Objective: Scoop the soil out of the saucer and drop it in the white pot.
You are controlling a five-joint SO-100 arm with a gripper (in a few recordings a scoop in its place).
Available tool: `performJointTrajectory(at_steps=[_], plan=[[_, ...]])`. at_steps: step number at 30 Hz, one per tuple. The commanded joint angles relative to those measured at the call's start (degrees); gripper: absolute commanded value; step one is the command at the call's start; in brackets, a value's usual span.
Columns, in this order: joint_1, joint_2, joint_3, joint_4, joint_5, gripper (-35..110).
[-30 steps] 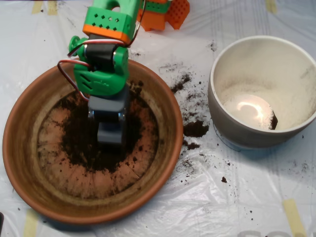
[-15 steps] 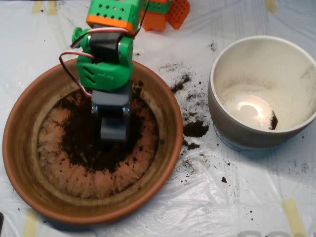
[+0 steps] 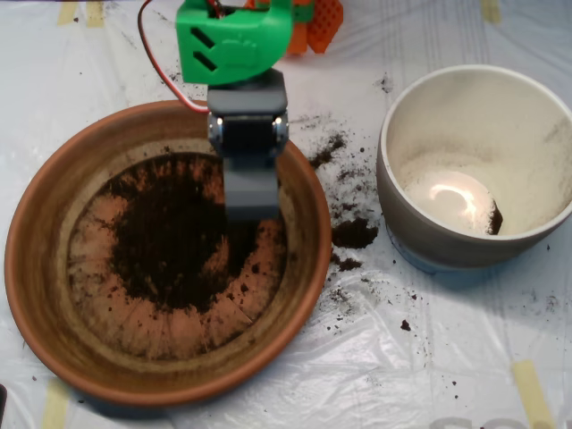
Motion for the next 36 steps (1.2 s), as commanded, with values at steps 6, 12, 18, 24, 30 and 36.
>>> performJointTrajectory(at_steps=[6, 12, 18, 24, 30, 36], plan=[[-9.7, 9.3, -14.1, 8.6, -0.1, -1], [-18.3, 8.3, -19.9, 12.0, 0.1, -1], [-26.6, 4.0, -26.3, 14.2, -1.1, -1], [-33.9, 0.6, -29.0, 14.4, -2.2, 0], [-35.2, -1.7, -30.2, 14.6, -0.8, 19], [-34.1, -2.0, -29.4, 14.7, -1.0, 28]])
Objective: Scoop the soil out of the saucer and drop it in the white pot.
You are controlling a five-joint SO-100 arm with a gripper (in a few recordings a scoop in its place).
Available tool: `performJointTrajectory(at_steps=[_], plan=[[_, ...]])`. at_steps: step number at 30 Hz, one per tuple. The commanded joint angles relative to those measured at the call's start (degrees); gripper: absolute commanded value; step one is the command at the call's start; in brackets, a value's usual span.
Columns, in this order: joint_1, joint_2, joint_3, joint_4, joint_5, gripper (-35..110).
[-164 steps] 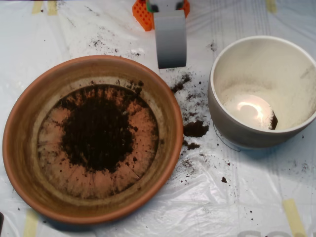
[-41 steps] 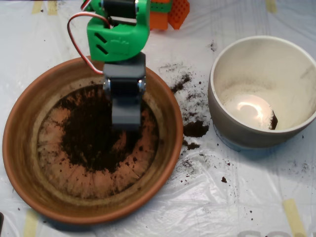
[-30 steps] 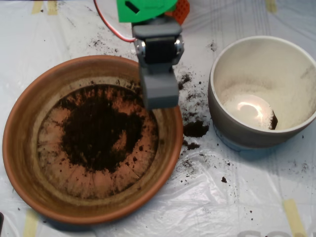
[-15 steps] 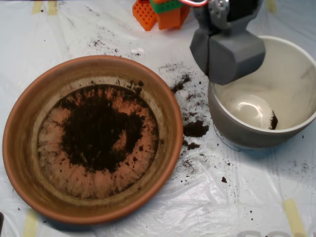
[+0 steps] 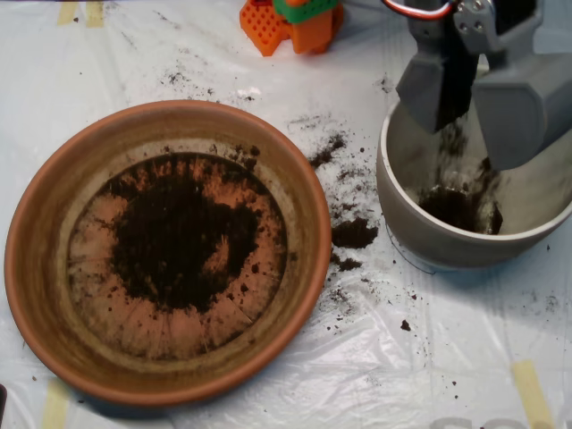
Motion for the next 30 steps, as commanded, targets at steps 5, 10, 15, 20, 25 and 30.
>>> performJointTrajectory(at_steps=[5, 10, 15, 20, 25, 30], plan=[[-0.2, 2.1, -1.2, 0.4, -1.5, 33], [-1.1, 3.9, 1.3, 0.0, -2.0, 36], [-2.0, 6.9, 5.5, -1.1, -2.6, 38], [-2.0, 8.9, 9.4, -3.1, -2.7, 36], [-1.1, 8.3, 5.2, -1.9, -1.6, 36], [-0.6, 2.5, -3.8, 3.8, -1.4, 39]])
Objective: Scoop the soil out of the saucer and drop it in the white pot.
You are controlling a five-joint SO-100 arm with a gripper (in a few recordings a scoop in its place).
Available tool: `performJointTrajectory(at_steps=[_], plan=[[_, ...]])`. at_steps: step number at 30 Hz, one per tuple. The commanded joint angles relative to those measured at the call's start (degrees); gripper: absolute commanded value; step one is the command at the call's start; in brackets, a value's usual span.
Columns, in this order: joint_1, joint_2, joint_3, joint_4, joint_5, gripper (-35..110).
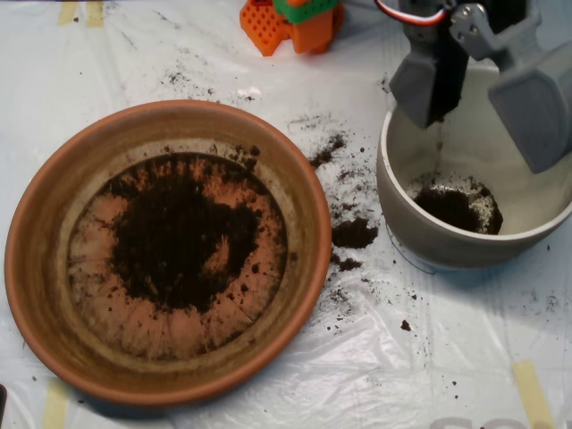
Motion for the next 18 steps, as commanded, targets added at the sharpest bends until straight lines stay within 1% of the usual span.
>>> performJointTrajectory(at_steps=[1, 5, 10, 12, 14, 18], plan=[[-1.1, -0.5, -7.6, 3.3, -2.1, 40], [0.0, -0.3, -6.7, 1.8, -0.7, 37], [1.1, -0.3, -8.5, 1.3, 0.5, 37], [1.9, -1.4, -12.1, 2.9, 2.4, 35], [2.8, -3.4, -17.1, 5.9, 4.0, 37], [4.8, -2.5, -17.9, 7.0, 4.7, 37]])
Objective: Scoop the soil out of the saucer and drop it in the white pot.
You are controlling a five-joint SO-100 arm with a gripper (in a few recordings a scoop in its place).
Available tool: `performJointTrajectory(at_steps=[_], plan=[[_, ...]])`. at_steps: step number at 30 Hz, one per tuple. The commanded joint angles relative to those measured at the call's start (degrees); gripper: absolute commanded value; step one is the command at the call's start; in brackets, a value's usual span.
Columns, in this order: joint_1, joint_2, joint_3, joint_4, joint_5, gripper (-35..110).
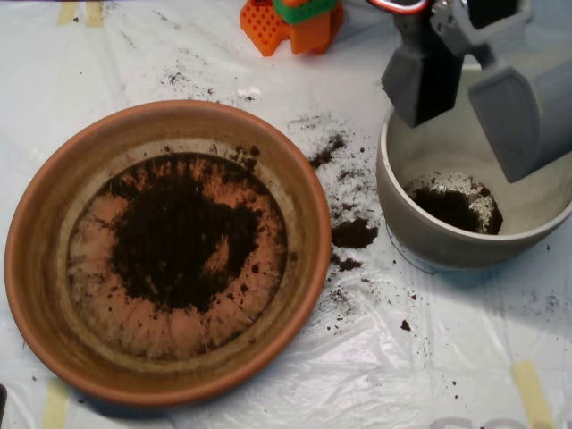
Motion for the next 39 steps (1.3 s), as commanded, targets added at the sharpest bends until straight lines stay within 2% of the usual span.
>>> performJointTrajectory(at_steps=[1, 6, 12, 19, 30, 39], plan=[[1.1, 2.7, -5.4, 1.5, 0.1, 37], [7.2, 5.8, -1.7, 1.3, 1.0, 39], [18.0, 18.0, 18.2, -10.5, 3.0, 44], [28.9, 22.9, 35.8, -20.1, 4.5, 44], [34.8, 25.3, 51.2, -27.2, 5.1, 42], [41.4, 19.9, 58.8, -34.7, 4.2, 49]])
